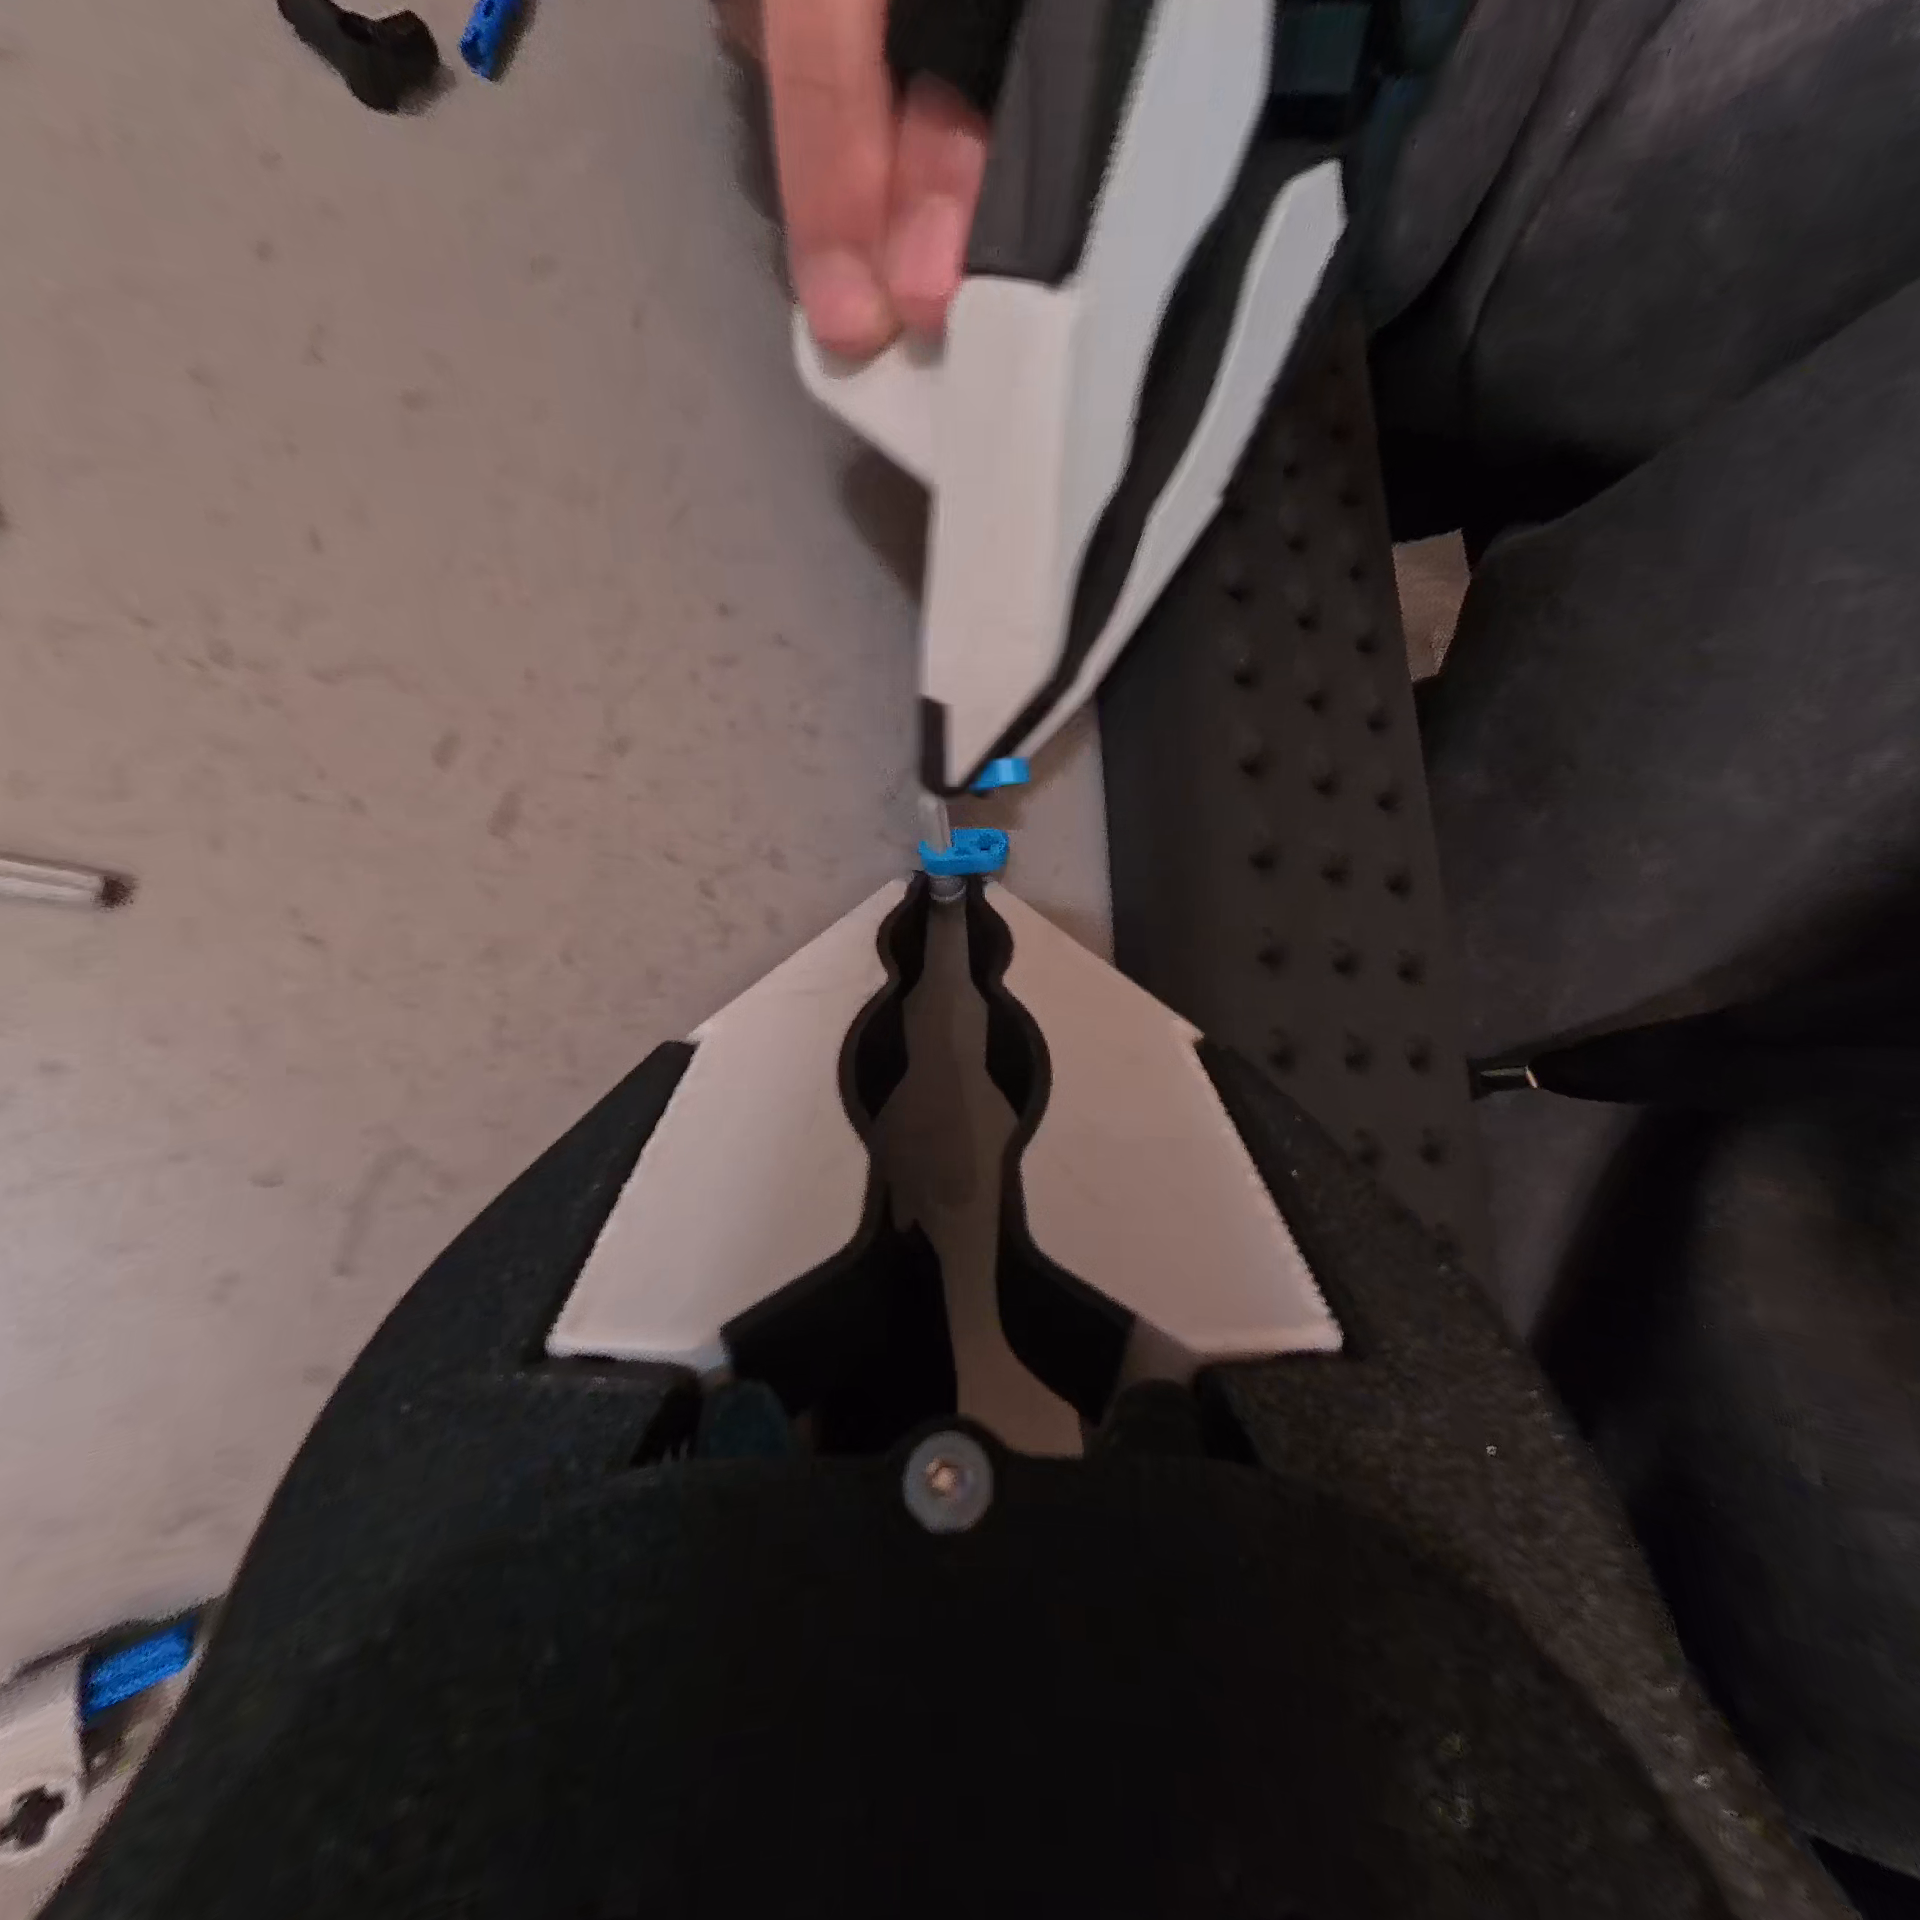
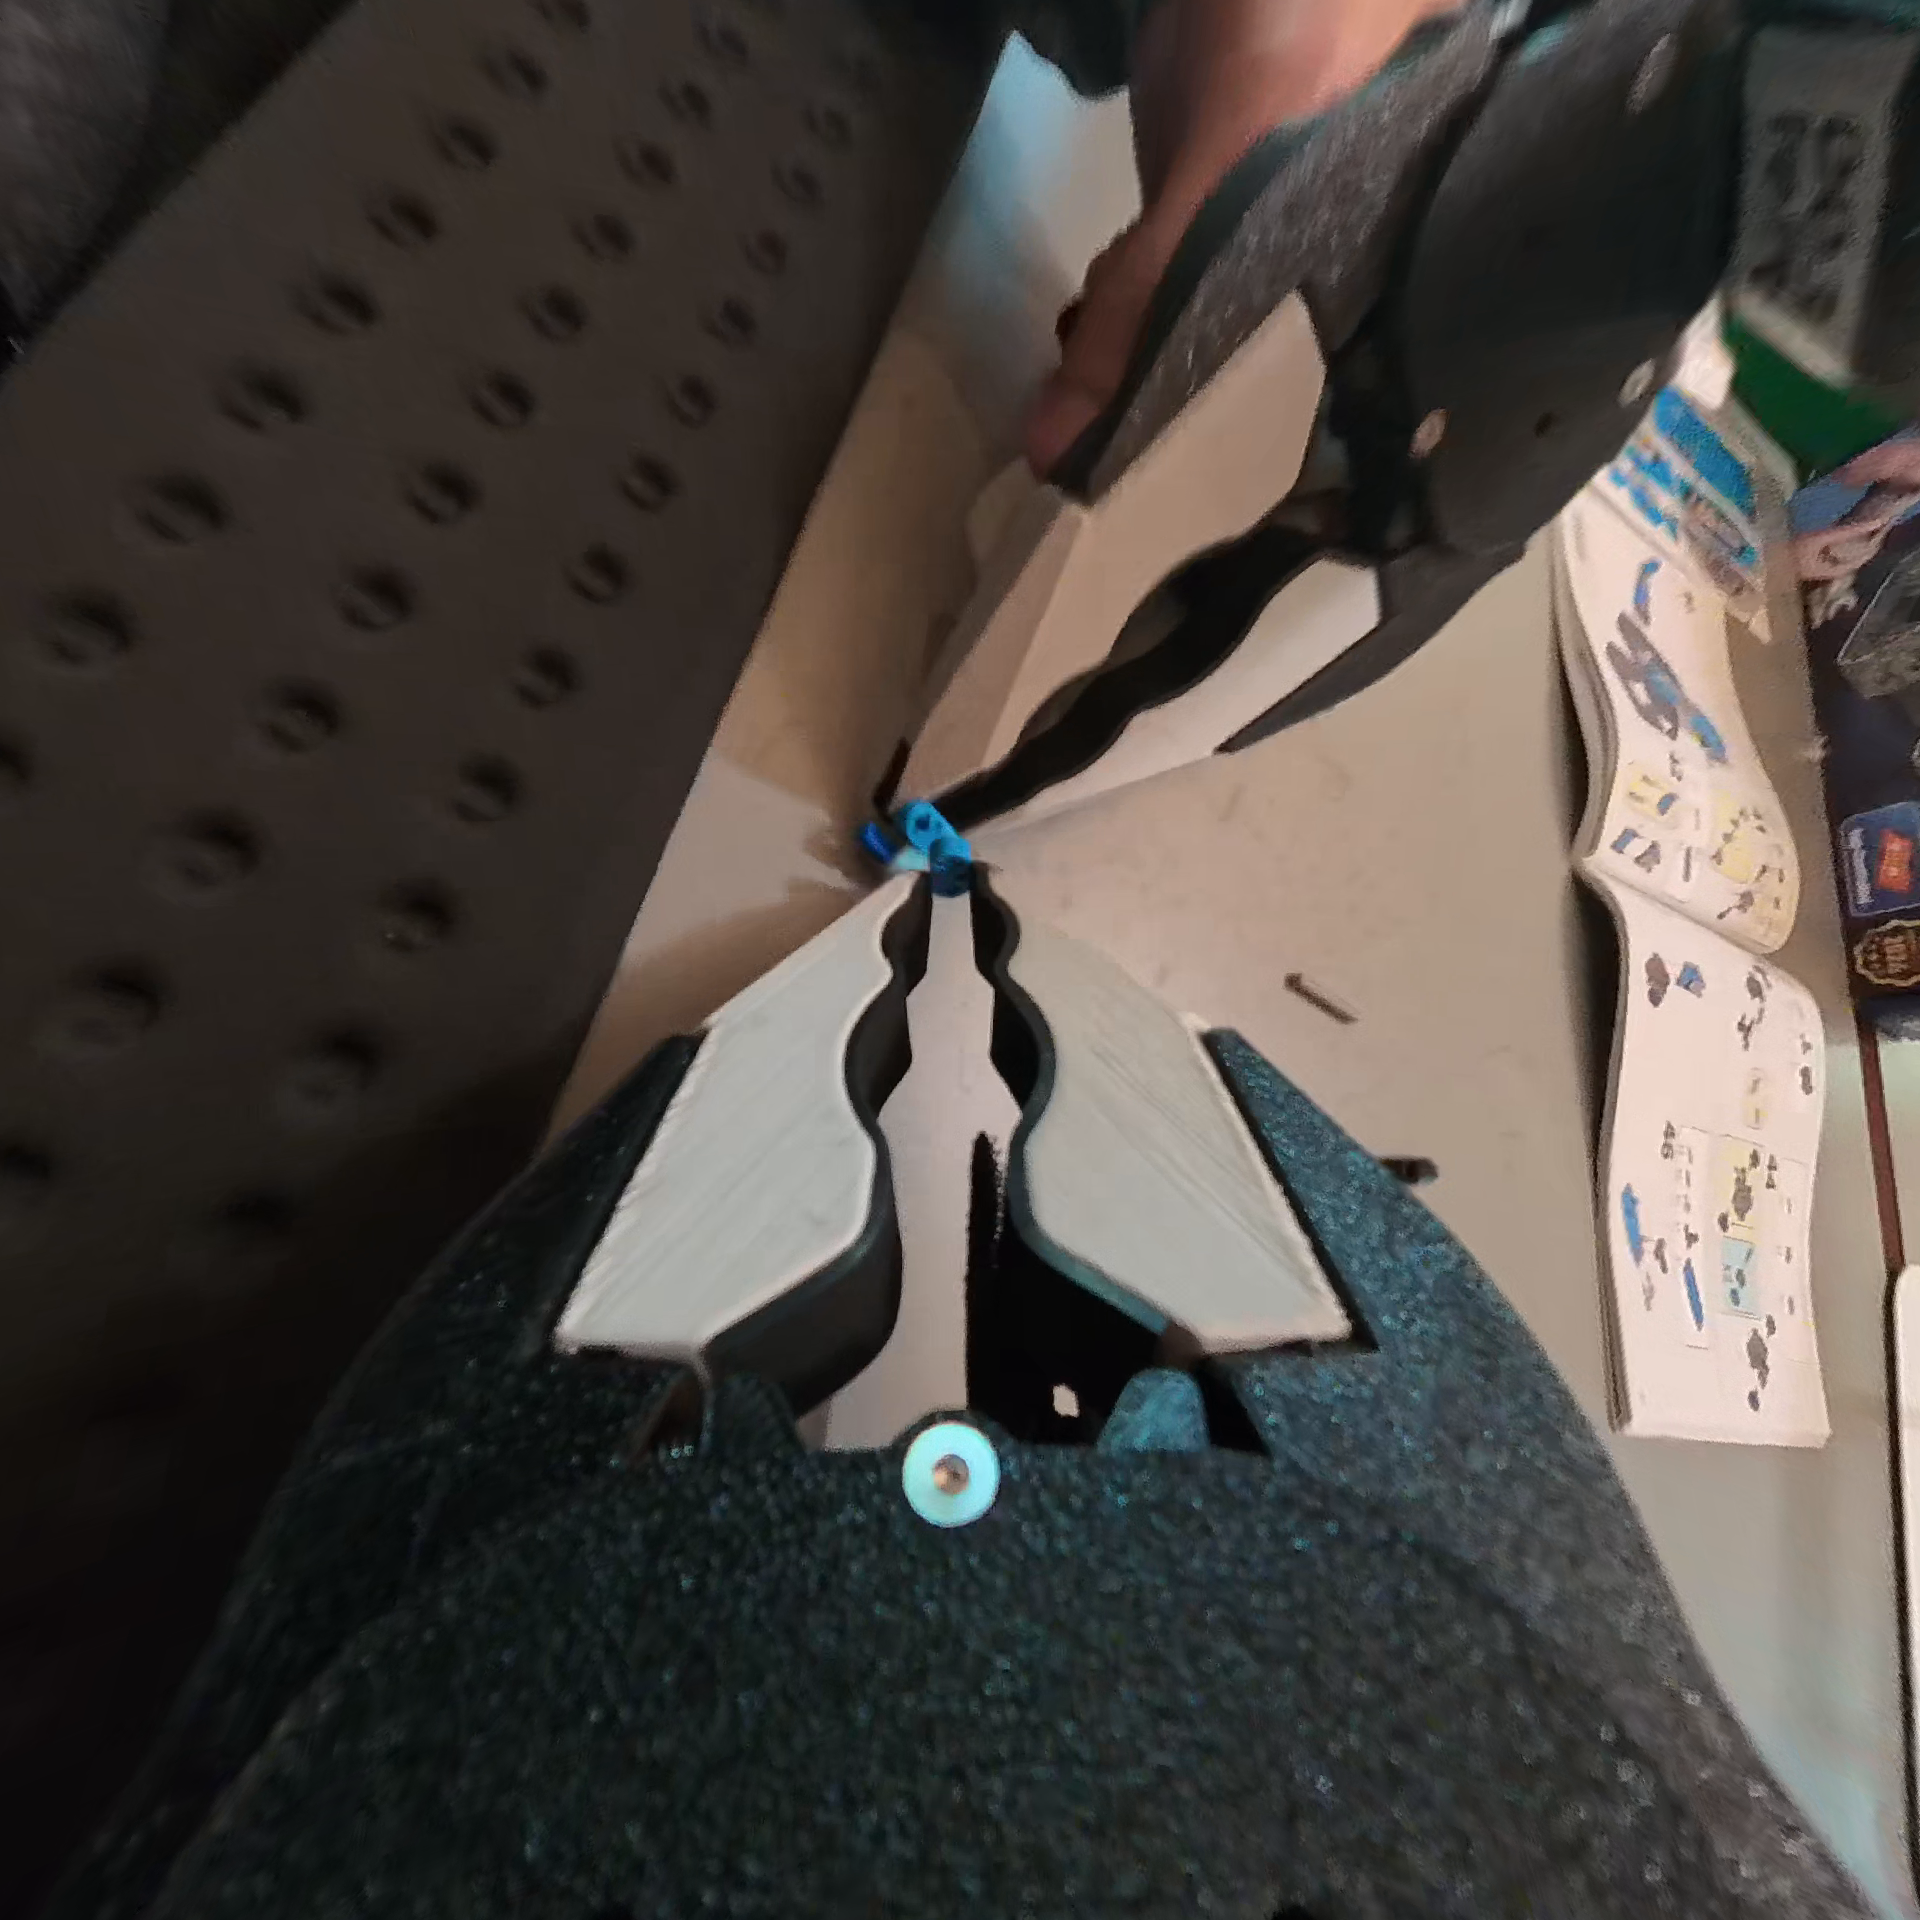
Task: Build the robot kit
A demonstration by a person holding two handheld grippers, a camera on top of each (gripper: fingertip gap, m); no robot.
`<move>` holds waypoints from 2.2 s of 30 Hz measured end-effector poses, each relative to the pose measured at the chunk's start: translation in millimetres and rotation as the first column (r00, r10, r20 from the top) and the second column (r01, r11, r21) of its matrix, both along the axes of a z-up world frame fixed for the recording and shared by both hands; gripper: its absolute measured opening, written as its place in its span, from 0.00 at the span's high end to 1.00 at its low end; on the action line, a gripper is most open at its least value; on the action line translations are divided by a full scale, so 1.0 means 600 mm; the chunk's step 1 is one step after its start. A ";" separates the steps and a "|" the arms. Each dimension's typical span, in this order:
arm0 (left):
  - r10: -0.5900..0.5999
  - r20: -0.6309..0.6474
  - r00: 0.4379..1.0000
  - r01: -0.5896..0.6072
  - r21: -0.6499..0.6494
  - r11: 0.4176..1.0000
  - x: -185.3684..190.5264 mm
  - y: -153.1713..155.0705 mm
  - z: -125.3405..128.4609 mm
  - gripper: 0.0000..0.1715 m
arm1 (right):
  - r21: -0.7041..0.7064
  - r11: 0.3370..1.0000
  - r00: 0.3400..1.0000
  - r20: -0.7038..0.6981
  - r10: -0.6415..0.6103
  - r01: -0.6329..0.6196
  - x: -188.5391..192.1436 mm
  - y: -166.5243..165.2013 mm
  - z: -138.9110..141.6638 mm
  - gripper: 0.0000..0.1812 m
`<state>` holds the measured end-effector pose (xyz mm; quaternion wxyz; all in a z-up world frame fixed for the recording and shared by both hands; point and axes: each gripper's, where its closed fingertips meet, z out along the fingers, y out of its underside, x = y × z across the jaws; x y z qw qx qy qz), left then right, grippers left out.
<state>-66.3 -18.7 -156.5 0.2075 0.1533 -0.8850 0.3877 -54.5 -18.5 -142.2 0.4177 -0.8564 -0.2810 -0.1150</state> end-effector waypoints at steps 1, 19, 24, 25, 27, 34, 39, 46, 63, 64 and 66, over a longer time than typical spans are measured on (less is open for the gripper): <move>0.009 -0.024 1.000 -0.009 -0.005 1.000 0.001 0.000 0.000 0.96 | 0.034 0.999 1.000 -0.016 0.012 -0.012 -0.005 0.004 0.011 0.96; 0.118 0.054 0.991 -0.119 0.010 0.993 0.051 0.026 0.003 0.96 | -0.063 0.995 0.992 -0.096 -0.084 0.078 0.032 0.012 -0.026 0.96; 0.101 0.192 0.976 -0.098 -0.028 0.995 0.031 0.015 0.025 0.92 | -0.009 0.993 0.975 -0.189 -0.119 0.119 0.045 0.003 0.003 0.96; 0.103 0.197 0.975 -0.099 -0.029 0.995 0.024 0.011 0.026 0.90 | -0.015 0.992 0.963 -0.237 -0.129 0.129 0.045 -0.001 0.006 0.96; 0.137 0.214 0.967 -0.138 -0.011 0.990 0.022 0.009 0.024 0.86 | -0.073 0.989 0.909 -0.390 -0.145 0.127 0.033 -0.012 0.005 0.96; 0.216 0.260 0.941 -0.237 0.051 0.970 0.032 0.009 0.001 0.82 | -0.163 0.975 0.800 -0.560 -0.216 0.149 0.028 -0.017 -0.002 0.96; 0.163 0.351 0.922 -0.195 0.057 0.979 0.029 -0.002 -0.005 0.91 | -0.214 0.968 0.847 -0.482 -0.223 0.133 0.024 -0.017 -0.029 0.96; -0.020 0.768 0.641 -0.132 0.135 0.982 0.058 -0.002 -0.002 0.91 | -0.200 0.971 0.860 -0.465 -0.212 0.131 0.025 -0.020 -0.033 0.96; -0.097 0.911 0.400 -0.111 0.153 0.982 0.063 -0.008 0.003 0.91 | -0.144 0.976 0.900 -0.383 -0.209 0.165 0.038 -0.007 -0.028 0.96; -0.077 0.896 0.437 -0.114 0.141 0.983 0.063 -0.007 0.002 0.91 | -0.145 0.975 0.904 -0.371 -0.211 0.169 0.038 -0.007 -0.028 0.96; -0.051 0.866 0.497 -0.111 0.122 0.986 0.062 -0.004 0.003 0.90 | -0.146 0.975 0.909 -0.361 -0.210 0.167 0.036 -0.008 -0.029 0.96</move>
